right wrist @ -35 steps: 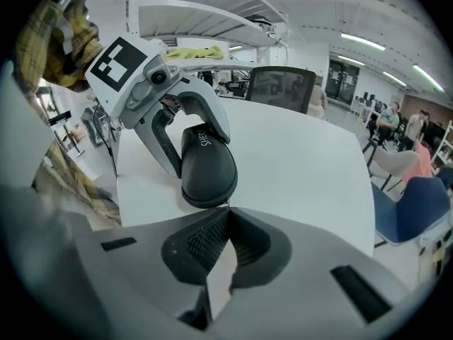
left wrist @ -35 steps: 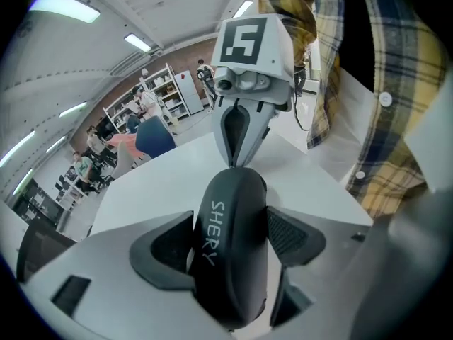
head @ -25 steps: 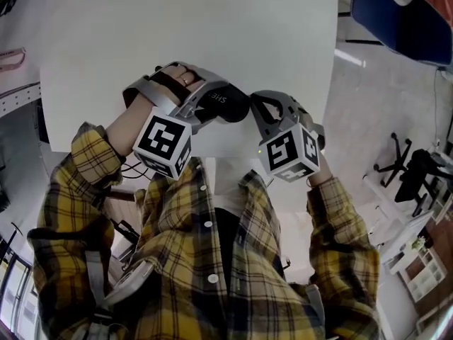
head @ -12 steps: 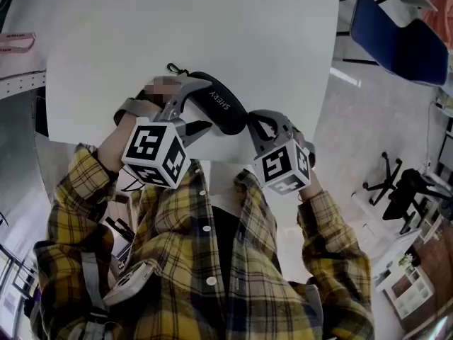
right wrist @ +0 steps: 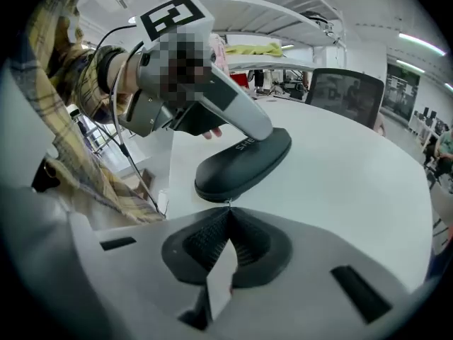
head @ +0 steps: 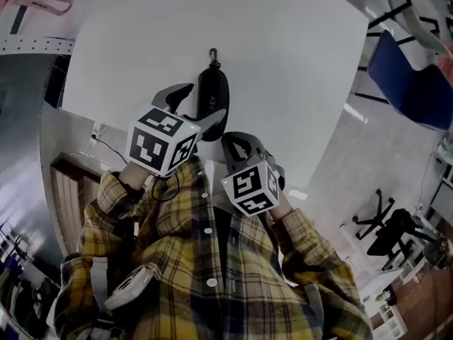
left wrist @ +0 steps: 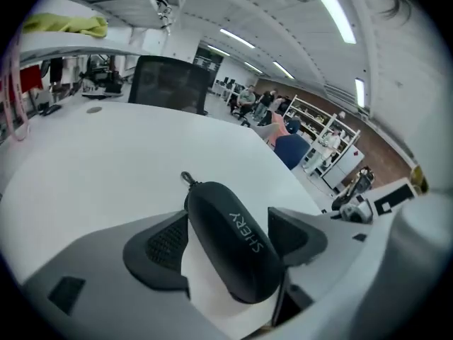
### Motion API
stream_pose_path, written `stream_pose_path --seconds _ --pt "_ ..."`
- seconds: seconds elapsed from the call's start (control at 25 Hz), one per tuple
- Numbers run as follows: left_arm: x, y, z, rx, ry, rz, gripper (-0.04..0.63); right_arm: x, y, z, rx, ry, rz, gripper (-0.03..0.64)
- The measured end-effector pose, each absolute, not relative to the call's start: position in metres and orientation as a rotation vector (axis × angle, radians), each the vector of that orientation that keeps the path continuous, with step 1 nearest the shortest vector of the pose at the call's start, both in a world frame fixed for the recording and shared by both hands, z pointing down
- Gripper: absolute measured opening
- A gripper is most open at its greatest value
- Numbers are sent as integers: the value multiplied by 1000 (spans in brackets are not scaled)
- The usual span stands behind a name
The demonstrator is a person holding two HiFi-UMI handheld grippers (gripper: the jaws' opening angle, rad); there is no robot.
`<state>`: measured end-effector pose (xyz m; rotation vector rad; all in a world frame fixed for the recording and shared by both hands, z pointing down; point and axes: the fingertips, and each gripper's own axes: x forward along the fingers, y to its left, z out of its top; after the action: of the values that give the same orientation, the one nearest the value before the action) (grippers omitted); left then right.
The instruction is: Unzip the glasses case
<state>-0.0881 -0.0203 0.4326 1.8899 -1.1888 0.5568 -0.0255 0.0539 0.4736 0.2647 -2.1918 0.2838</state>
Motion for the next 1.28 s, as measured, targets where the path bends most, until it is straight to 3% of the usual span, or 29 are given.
stream_pose_path --seconds 0.2,0.56,1.28 --pt "-93 -28 450 1887 -1284 650 336 -48 52 477 187 -2205 269 -2" --pt "-112 -20 439 1908 -1257 566 324 -65 49 464 149 -2202 172 -2" --pt "-113 -22 441 1935 -1243 560 319 -80 -51 465 137 -2179 -32 -2"
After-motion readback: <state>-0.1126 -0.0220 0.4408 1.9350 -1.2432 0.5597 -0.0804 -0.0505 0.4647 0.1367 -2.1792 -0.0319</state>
